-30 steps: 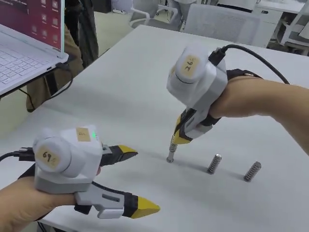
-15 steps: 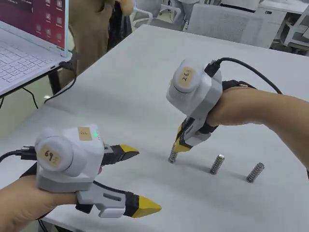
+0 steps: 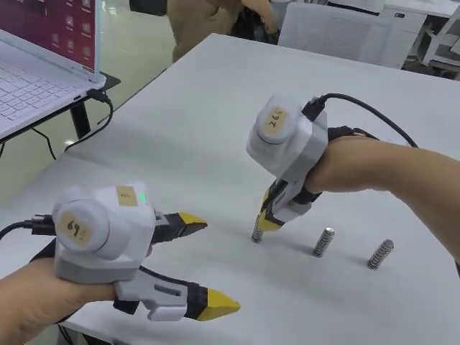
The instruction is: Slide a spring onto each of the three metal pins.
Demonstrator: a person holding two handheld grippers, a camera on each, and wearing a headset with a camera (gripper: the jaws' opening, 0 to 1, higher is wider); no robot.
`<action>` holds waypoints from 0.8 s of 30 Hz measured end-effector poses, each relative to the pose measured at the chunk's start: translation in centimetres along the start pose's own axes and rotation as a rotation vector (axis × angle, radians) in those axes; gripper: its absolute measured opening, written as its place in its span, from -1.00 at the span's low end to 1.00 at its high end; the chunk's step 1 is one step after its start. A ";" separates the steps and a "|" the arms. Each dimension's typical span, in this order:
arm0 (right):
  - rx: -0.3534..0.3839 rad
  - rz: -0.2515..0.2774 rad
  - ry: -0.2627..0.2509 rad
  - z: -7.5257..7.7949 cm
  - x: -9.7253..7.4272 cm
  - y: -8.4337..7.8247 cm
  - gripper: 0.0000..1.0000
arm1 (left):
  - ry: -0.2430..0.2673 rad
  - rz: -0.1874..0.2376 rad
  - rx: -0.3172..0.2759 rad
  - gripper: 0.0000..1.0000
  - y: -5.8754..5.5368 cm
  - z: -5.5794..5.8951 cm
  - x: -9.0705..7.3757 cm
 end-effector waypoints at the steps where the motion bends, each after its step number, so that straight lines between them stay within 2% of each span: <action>1: 0.001 0.001 -0.001 0.0 0.0 0.0 -0.71 | 0.000 -0.001 0.001 0.39 0.0 0.0 0.0; 12: 0.040 0.037 -0.027 0.7 -0.8 -1.1 -0.51 | -0.008 -0.006 0.005 0.39 0.0 0.0 0.3; 24: 0.119 0.072 -0.066 1.6 -2.4 -4.8 -0.30 | -0.017 -0.011 0.011 0.39 0.4 -0.1 0.6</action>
Point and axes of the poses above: the centre of the closed fingertips' face, and the gripper's own axes: x roughly forward along the fingers, z roughly to its right, y roughly out of its top, the point moved 1 cm from there along -x, roughly backward along the fingers, and after that the axes turned 8 degrees about x, right-handed, at the moved point
